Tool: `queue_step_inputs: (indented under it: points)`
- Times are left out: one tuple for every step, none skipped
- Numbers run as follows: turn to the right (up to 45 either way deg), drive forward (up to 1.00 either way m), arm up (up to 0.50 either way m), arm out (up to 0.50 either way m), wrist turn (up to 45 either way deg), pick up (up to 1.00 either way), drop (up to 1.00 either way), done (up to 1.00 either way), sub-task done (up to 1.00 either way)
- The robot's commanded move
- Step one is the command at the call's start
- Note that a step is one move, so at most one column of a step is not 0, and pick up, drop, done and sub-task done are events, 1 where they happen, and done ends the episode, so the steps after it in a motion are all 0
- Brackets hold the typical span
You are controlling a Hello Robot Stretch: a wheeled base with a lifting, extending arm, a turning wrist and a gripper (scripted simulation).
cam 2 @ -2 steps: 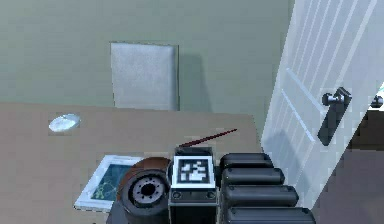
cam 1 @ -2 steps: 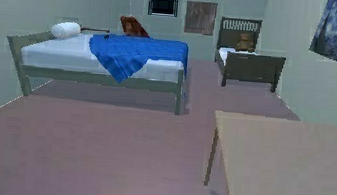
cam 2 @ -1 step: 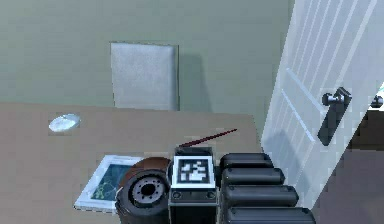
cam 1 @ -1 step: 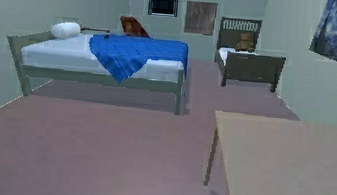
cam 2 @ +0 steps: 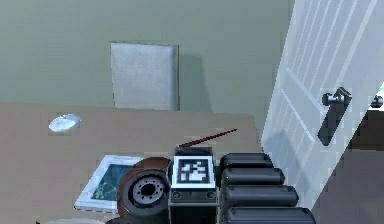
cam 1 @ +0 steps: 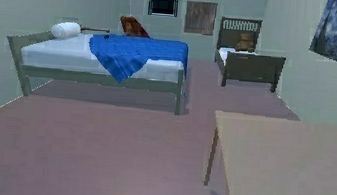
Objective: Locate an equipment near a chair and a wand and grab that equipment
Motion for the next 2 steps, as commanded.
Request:
queue_step_inputs:
  points:
    - [0.0, 0.00, 0.00, 0.00, 45.0, 0.00, 0.00, 0.00, 0.00]
    - [0.0, 0.00, 0.00, 0.00, 24.0, 0.00, 0.00, 0.00, 0.00]
